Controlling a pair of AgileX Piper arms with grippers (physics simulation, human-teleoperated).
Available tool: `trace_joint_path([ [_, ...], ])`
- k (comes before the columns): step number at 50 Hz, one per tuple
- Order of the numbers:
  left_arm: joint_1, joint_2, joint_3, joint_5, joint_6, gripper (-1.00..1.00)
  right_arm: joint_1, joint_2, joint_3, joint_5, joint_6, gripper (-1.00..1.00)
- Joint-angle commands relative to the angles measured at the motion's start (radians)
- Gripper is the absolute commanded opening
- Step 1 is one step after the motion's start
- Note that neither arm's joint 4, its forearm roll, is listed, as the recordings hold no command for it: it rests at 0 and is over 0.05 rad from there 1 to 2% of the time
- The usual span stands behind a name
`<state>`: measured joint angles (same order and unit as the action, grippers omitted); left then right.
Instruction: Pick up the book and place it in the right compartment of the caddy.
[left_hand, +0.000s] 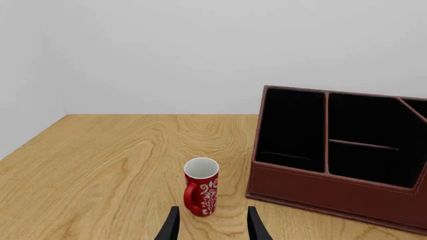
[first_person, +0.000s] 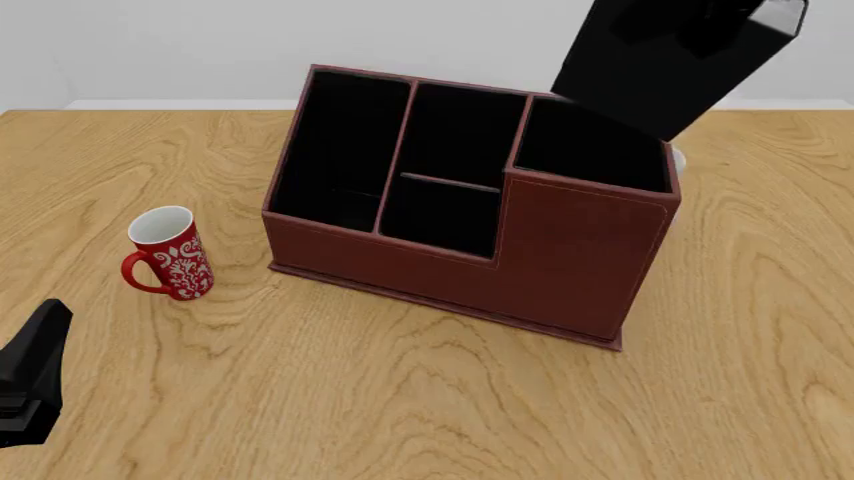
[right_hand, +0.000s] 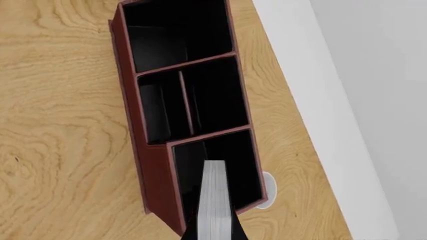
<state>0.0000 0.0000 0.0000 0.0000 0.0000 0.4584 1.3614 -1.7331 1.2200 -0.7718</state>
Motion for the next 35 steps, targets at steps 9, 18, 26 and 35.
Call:
trace_joint_path([
  [9, 0.000, 0.000, 0.000, 0.000, 0.000, 1.00, -0.014, 0.031, -0.016, 0.000, 0.049, -1.00],
  [18, 0.000, 0.000, 0.000, 0.000, 0.000, 1.00, -0.026, 0.045, -0.013, 0.000, 0.062, -1.00],
  [26, 0.000, 0.000, 0.000, 0.000, 0.000, 1.00, -0.024, 0.063, -0.008, -0.010, 0.075, -1.00],
  [35, 0.000, 0.000, 0.000, 0.000, 0.000, 1.00, -0.018, 0.074, 0.022, -0.035, 0.092, -1.00],
])
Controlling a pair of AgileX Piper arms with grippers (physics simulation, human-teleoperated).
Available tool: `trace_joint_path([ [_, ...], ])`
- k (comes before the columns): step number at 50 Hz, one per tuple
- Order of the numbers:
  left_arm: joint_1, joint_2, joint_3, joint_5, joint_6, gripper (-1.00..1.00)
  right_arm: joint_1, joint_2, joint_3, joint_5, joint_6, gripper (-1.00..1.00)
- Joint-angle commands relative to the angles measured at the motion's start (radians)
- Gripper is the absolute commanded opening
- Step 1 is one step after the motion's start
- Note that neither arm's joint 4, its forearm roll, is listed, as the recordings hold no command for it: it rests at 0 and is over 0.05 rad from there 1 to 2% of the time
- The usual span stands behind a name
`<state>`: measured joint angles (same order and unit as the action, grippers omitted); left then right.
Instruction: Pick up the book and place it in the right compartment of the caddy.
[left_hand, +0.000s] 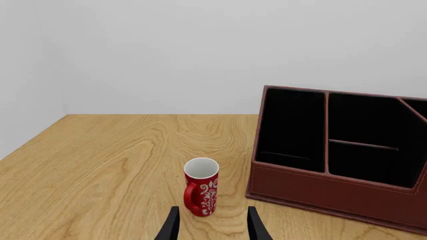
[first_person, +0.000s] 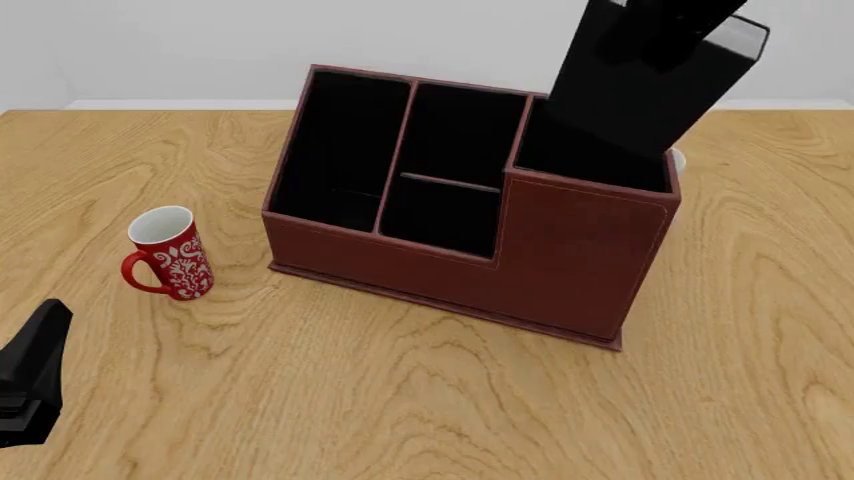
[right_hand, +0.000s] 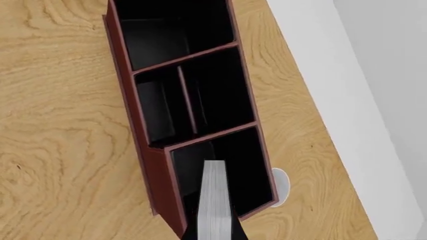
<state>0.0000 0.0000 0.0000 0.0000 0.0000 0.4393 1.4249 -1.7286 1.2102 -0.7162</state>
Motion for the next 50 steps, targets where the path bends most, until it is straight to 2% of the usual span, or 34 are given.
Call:
trace_joint_path([
  [1, 0.000, 0.000, 0.000, 0.000, 0.000, 1.00, -0.001, 0.013, 0.020, -0.029, 0.035, -1.00],
  [28, 0.000, 0.000, 0.000, 0.000, 0.000, 1.00, 0.009, 0.031, 0.122, -0.108, 0.082, -1.00],
  [31, 0.000, 0.000, 0.000, 0.000, 0.000, 1.00, 0.020, 0.027, 0.127, -0.114, 0.102, -1.00],
  [50, 0.000, 0.000, 0.000, 0.000, 0.000, 1.00, -0.029, 0.071, 0.159, -0.160, 0.116, -1.00],
])
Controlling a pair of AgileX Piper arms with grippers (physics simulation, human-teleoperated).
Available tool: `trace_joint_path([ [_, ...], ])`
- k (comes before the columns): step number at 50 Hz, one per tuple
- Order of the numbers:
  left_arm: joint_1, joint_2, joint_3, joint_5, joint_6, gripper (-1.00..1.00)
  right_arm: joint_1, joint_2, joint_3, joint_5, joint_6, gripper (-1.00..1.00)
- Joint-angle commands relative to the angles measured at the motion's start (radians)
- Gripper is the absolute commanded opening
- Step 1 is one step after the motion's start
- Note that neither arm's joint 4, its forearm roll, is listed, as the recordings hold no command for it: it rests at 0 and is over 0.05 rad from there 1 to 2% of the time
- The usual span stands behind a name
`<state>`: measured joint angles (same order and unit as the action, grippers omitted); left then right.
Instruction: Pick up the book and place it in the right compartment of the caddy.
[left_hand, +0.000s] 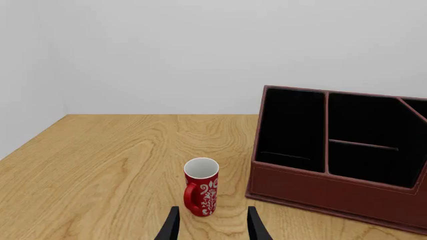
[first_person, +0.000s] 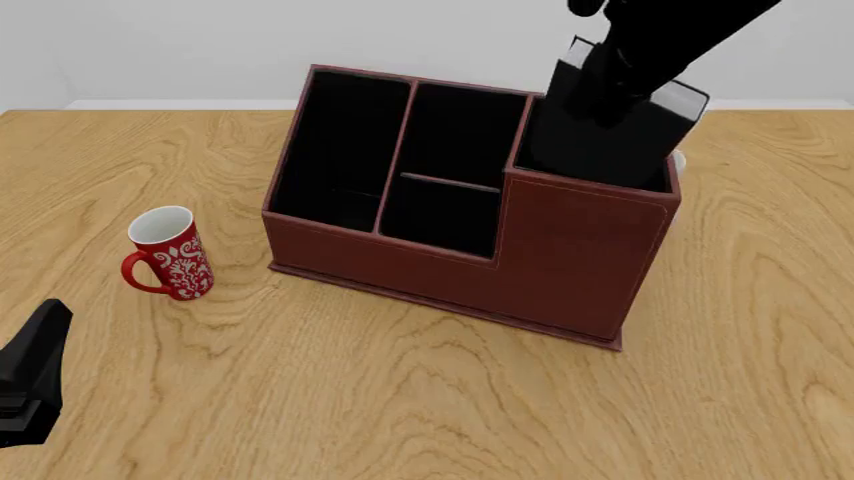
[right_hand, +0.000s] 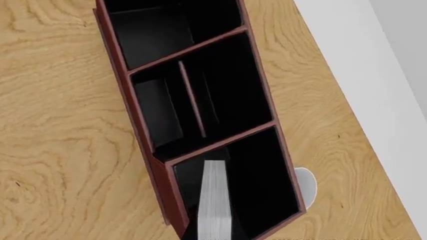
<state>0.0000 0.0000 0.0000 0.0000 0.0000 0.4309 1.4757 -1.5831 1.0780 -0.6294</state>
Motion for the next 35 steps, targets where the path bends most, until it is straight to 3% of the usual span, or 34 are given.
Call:
trace_joint_path([
  [1, 0.000, 0.000, 0.000, 0.000, 0.000, 1.00, -0.020, 0.020, 0.015, -0.028, 0.030, -1.00],
  [35, 0.000, 0.000, 0.000, 0.000, 0.000, 1.00, -0.080, 0.113, -0.010, -0.076, 0.026, -1.00],
])
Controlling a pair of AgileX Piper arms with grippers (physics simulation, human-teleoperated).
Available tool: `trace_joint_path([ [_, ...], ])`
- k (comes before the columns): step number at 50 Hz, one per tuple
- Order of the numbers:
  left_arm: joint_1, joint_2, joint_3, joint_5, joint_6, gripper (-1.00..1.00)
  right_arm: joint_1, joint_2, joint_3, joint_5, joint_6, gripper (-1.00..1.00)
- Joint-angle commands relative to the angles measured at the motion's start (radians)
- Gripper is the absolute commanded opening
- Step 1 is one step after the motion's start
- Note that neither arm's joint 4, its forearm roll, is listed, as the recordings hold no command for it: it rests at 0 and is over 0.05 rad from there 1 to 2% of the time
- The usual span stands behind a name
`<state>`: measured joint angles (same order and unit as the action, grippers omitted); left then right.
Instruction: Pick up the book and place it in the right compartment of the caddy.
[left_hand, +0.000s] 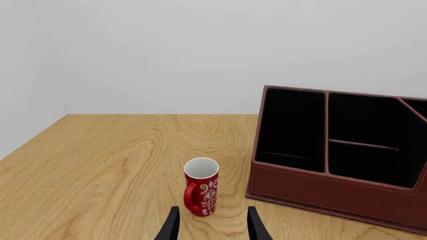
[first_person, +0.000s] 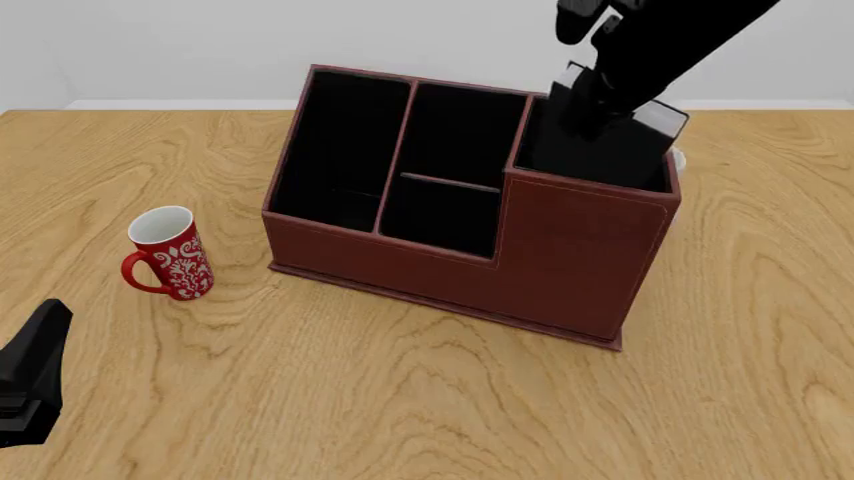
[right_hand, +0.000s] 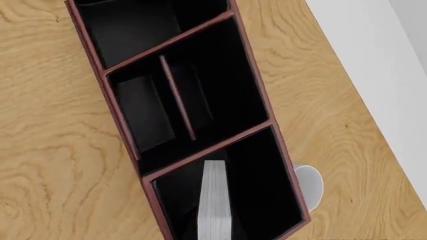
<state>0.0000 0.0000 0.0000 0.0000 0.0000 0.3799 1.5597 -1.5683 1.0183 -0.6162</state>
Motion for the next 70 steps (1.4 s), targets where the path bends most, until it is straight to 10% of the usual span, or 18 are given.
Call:
trace_joint_path([
  [1, 0.000, 0.000, 0.000, 0.000, 0.000, 1.00, -0.029, 0.030, -0.023, -0.016, 0.016, -1.00],
  [9, 0.000, 0.000, 0.000, 0.000, 0.000, 1.00, -0.064, 0.059, -0.043, -0.024, -0.009, -1.00],
  [10, 0.000, 0.000, 0.000, 0.000, 0.000, 1.00, -0.062, 0.060, -0.044, -0.023, -0.007, 1.00],
  [30, 0.000, 0.000, 0.000, 0.000, 0.000, 1.00, -0.063, -0.024, -0.050, -0.034, -0.055, 1.00],
  [40, 0.000, 0.000, 0.000, 0.000, 0.000, 1.00, -0.020, -0.211, 0.120, -0.167, -0.071, 1.00],
  [70, 0.000, 0.000, 0.000, 0.000, 0.000, 1.00, -0.092, -0.636, 0.667, -0.661, 0.121, 1.00],
])
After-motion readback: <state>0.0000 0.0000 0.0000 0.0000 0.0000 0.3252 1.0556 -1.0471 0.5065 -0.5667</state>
